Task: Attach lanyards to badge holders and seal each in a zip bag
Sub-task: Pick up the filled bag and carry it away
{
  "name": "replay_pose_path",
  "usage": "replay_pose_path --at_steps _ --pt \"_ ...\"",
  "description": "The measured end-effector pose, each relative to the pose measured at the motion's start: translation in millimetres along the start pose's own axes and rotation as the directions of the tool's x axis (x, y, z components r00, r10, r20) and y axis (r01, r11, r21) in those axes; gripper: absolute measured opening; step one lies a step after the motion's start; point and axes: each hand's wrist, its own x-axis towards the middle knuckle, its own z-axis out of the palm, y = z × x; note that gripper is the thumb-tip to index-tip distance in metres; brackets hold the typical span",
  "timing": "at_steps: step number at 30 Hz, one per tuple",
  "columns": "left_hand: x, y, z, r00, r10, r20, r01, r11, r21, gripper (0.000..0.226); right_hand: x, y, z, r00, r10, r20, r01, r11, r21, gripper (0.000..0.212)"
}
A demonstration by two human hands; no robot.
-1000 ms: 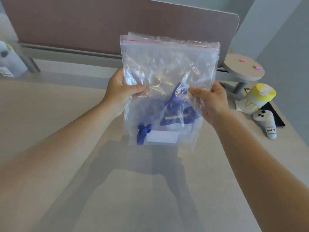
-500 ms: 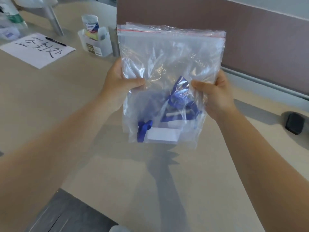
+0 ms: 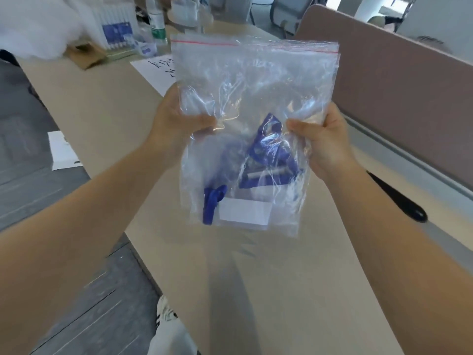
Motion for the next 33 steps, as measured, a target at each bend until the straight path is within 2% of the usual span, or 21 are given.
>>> replay_pose_path --at_steps 4,10,15,27,33 --pt "32.1 -4.9 -34.2 0.999 -0.007 -0.035 0.006 1.000 -0.025 0.041 33.6 10.6 33.6 1.000 -0.016 0.014 0.016 1.000 -0.009 0.038" --pt "93.5 -5.7 -92.6 0.998 -0.056 -0.009 0.056 0.998 -0.018 0.042 87.6 32.0 97.5 0.999 -0.019 -0.041 0.018 0.999 -0.028 0.039" --pt "134.3 -1.8 -147.5 0.997 -0.074 0.004 0.074 0.997 0.015 0.040 122.3 48.2 153.3 0.997 0.012 -0.079 -0.008 0.999 0.052 0.037" --pt "172.0 5.6 -224.1 0.987 -0.071 -0.141 0.073 0.997 0.014 0.040 174.5 61.8 238.3 0.999 -0.001 0.049 -0.001 0.999 0.045 0.036" --pt "194.6 3.2 -266.9 0.991 -0.073 -0.113 0.075 0.997 0.014 0.041 191.2 69.3 279.2 0.999 -0.006 0.048 0.006 1.000 -0.004 0.035"
